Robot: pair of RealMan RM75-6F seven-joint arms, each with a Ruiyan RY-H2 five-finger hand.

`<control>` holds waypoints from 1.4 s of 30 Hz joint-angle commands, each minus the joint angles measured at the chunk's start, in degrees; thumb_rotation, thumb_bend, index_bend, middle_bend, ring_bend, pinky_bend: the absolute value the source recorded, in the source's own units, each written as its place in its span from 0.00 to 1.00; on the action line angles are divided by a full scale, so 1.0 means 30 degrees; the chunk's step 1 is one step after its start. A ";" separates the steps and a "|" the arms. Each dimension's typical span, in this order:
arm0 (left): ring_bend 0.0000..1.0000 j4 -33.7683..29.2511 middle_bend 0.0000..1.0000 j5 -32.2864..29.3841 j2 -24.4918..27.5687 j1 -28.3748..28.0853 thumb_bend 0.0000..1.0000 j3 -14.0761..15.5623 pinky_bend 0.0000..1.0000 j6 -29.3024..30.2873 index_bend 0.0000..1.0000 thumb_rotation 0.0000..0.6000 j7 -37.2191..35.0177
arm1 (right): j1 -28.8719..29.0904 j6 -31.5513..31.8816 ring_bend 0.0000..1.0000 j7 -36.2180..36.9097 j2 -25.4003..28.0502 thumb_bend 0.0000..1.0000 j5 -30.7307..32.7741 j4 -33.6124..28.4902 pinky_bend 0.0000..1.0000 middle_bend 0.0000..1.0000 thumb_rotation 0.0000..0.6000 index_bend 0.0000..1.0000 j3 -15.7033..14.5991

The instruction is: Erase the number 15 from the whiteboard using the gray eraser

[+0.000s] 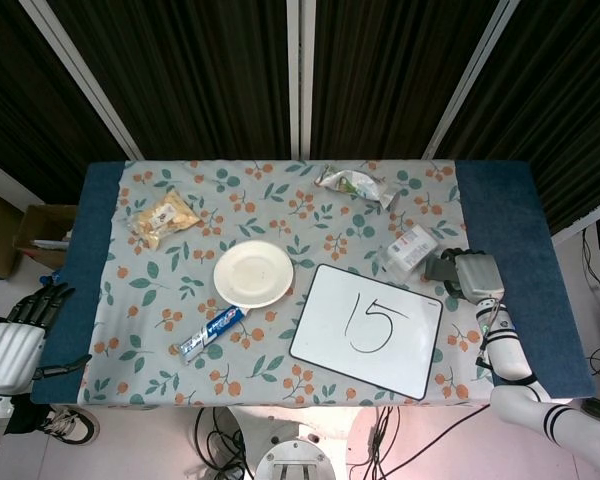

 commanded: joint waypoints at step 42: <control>0.08 0.0544 0.09 -0.0125 -0.0078 0.0102 0.07 -0.0095 0.18 0.0220 0.10 0.70 -0.0706 | -0.0869 0.0808 0.50 -0.3213 0.4248 0.38 -0.7157 -1.1190 0.62 0.56 1.00 0.66 -0.5033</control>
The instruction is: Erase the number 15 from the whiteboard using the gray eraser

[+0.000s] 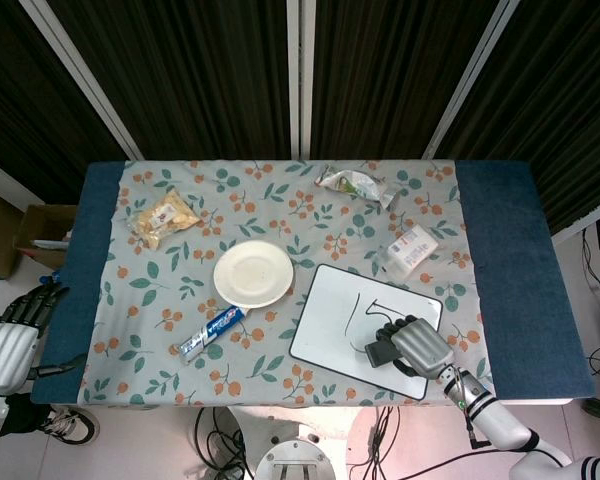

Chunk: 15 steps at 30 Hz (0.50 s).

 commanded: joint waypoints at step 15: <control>0.08 0.0328 0.09 -0.0107 -0.0039 0.0183 0.07 0.0012 0.18 0.0188 0.10 0.70 -0.0354 | 0.0652 -0.0604 0.50 -0.1409 -0.2486 0.38 0.1368 0.1316 0.62 0.56 1.00 0.66 0.1344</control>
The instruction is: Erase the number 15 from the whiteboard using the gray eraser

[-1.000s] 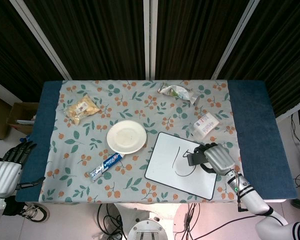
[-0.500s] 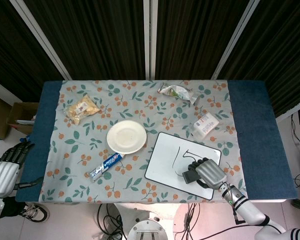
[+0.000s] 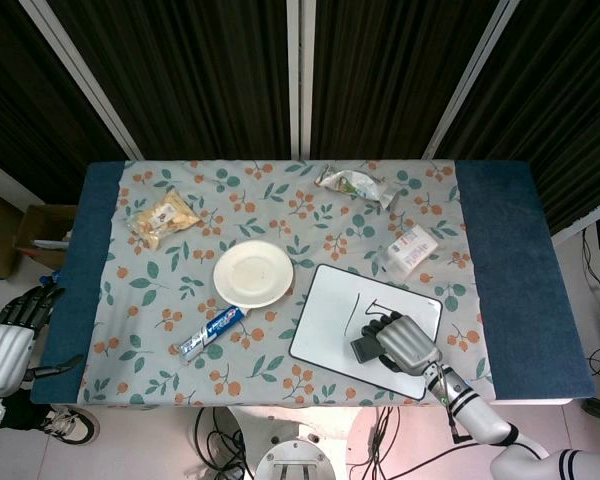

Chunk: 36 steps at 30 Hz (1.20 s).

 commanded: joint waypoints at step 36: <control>0.08 0.0238 0.09 -0.0027 -0.0105 0.0031 0.07 0.0041 0.18 -0.0138 0.10 0.69 -0.0120 | 0.2854 -0.1226 0.50 -0.2106 -0.2519 0.40 0.5942 0.2771 0.63 0.57 1.00 0.66 0.2713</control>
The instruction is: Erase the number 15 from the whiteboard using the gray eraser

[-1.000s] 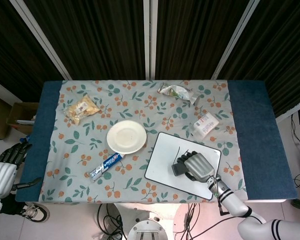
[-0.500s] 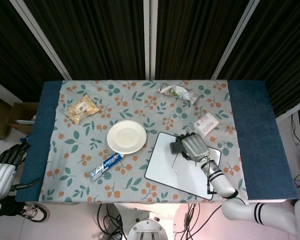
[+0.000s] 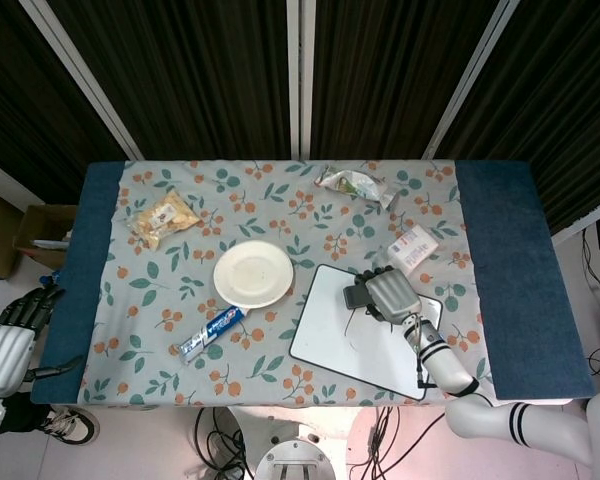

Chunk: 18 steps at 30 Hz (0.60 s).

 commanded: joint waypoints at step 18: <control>0.08 -0.0039 0.09 0.0012 0.0015 0.0102 0.07 0.0009 0.18 0.0149 0.10 0.70 0.0021 | -0.0731 0.0058 0.51 0.0248 0.2225 0.40 -0.3271 -0.4602 0.64 0.57 1.00 0.68 -0.3406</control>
